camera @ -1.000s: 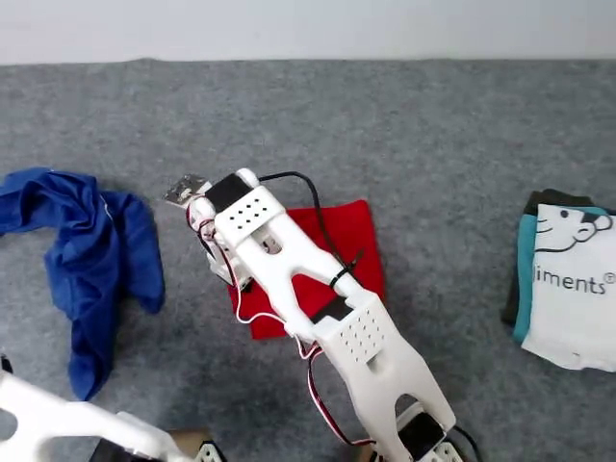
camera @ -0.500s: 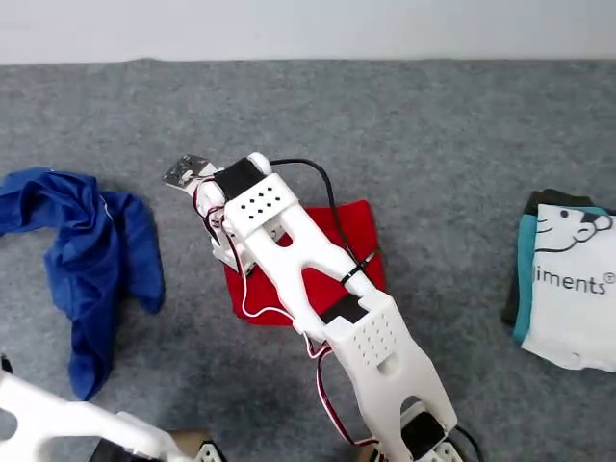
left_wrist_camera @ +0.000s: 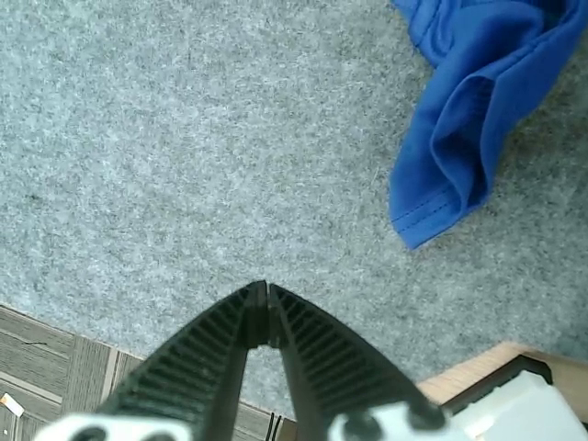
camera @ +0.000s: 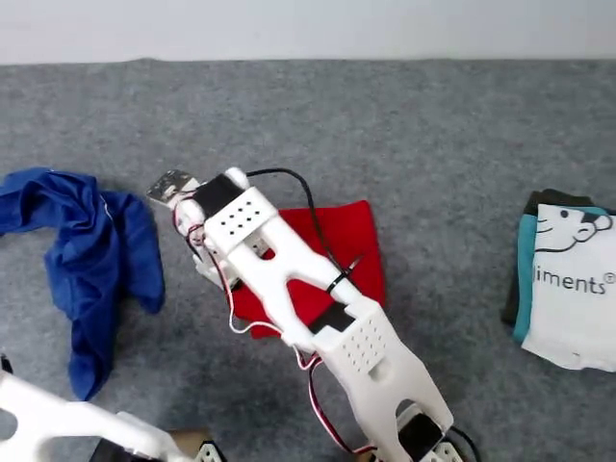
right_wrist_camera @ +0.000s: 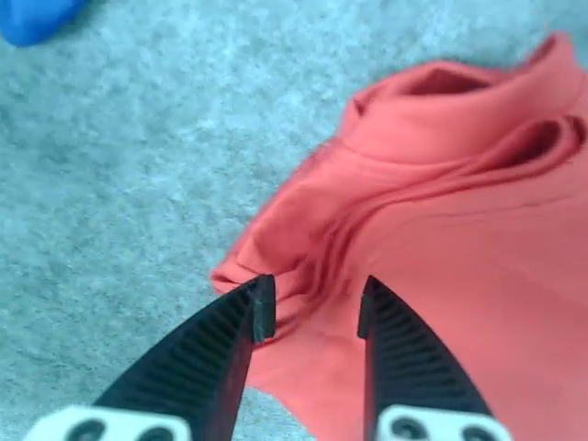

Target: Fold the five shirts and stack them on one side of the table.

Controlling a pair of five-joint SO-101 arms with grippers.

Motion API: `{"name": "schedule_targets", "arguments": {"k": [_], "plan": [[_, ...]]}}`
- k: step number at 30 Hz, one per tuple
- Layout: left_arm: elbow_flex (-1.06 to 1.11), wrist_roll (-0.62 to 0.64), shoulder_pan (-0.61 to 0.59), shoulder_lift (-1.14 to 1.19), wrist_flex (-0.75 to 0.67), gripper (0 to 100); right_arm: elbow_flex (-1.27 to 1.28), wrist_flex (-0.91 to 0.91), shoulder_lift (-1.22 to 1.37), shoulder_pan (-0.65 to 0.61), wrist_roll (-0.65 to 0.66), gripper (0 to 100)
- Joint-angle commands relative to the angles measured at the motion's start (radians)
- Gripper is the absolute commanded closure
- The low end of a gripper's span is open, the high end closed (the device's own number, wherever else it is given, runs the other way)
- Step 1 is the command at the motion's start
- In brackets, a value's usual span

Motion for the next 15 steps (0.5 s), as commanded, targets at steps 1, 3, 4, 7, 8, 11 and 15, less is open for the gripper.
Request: {"name": "schedule_targets", "arguments": {"k": [1,3,4,7,8,11,15], "plan": [[-0.004,0.002,0.009,-0.025,-0.012,100,-0.003,0.027,-0.007,-0.021,-0.014,83.5],[-0.004,0.002,0.009,-0.025,-0.012,100,-0.003,0.027,0.013,-0.021,-0.014,83.5],[-0.004,0.002,0.009,-0.025,-0.012,100,-0.005,0.028,0.031,-0.018,-0.012,83.5],[-0.004,0.002,0.009,-0.025,-0.012,100,-0.005,0.036,0.088,0.001,-0.011,83.7],[-0.004,0.002,0.008,-0.025,-0.012,100,-0.006,0.036,0.102,0.008,-0.008,83.8],[-0.004,0.002,0.008,-0.025,-0.014,100,-0.008,0.036,0.117,0.025,-0.005,88.3],[-0.004,0.002,0.008,-0.025,-0.014,100,-0.008,0.036,0.116,0.039,0.051,99.1]]}}
